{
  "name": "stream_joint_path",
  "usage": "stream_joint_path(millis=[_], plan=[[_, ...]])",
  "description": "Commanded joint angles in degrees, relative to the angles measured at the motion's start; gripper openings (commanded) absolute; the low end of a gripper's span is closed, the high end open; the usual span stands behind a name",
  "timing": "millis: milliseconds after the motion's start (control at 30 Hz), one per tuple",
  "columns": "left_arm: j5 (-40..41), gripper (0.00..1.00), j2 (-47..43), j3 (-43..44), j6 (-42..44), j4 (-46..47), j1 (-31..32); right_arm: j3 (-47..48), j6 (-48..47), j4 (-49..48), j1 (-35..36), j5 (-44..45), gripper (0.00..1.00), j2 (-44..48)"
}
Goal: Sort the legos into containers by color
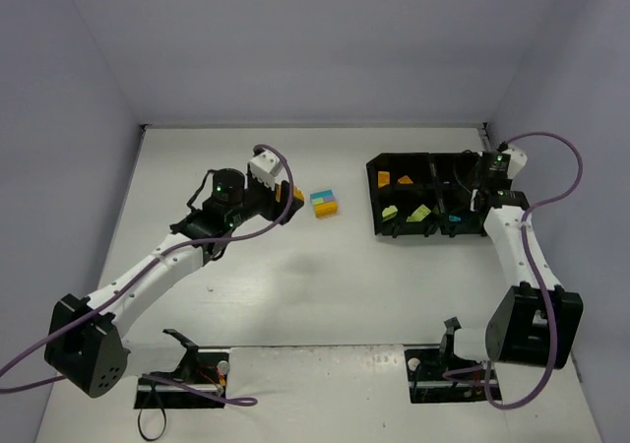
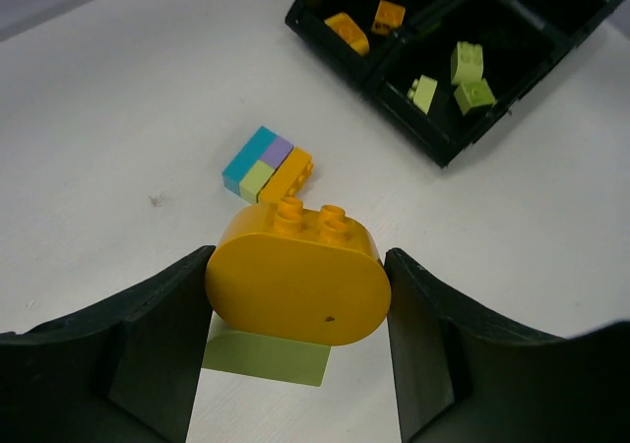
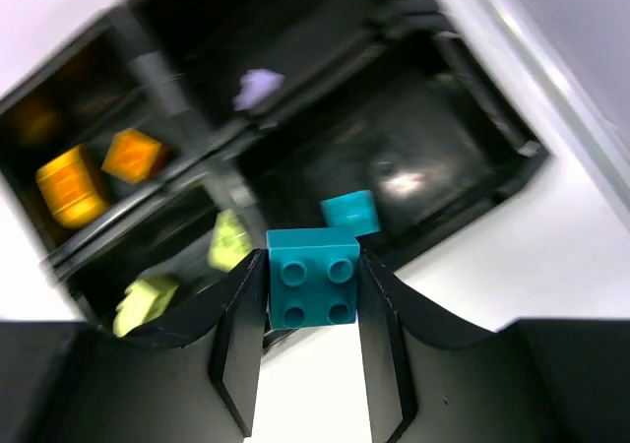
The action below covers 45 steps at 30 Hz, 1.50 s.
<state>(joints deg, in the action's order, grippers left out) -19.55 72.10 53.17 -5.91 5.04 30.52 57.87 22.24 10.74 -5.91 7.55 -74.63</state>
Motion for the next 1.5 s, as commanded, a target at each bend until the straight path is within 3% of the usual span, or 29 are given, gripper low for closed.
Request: stream_joint_path(millis=[0,100,233,300,333,500,633,767,933,1167,1467], plan=[[4.43,0.0,-5.03,3.7,-7.79,5.25,-0.11,0.49,3.77,-3.01,-2.34,4.49,0.01,-3.14],[7.85,0.0,-5.82,4.66,-10.52,3.32,-0.2,1.46,5.71,-3.53,-3.58,5.98,0.04,-7.1],[10.49,0.0,-6.53,4.67,-14.65,2.43,-0.29,3.65,5.98,-4.15,-4.46,7.03,0.31,-11.84],[13.21,0.0,-6.7,4.67,-18.42,2.17,-0.29,4.88,5.19,-4.24,-4.9,5.81,0.35,-14.13],[13.74,0.0,-6.62,4.93,-19.3,2.17,-0.2,5.76,5.01,-4.24,-4.9,5.29,0.44,-14.66],[16.38,0.0,-5.04,6.42,-26.07,2.34,-0.29,5.15,2.11,-7.92,-3.67,-1.13,0.71,-11.77],[17.97,0.0,-3.2,8.18,-32.14,2.52,-0.2,3.75,-2.1,-10.21,0.98,-5.26,0.73,-6.24],[20.68,0.0,-1.52,10.55,-37.5,2.87,-0.2,0.95,-5.62,-18.27,10.8,-15.51,0.72,0.17],[21.49,0.0,1.46,12.48,-45.32,5.06,-0.2,-1.09,-5.54,-24.97,21.63,-19.32,0.72,6.42],[22.44,0.0,3.75,14.69,-54.72,8.49,0.5,1.71,-6.24,-33.94,34.99,-21.53,0.73,4.5],[23.07,0.0,3.93,13.89,-57.37,13.24,1.73,7.87,-5.45,-38.08,40.54,-25.39,0.74,-3.24]])
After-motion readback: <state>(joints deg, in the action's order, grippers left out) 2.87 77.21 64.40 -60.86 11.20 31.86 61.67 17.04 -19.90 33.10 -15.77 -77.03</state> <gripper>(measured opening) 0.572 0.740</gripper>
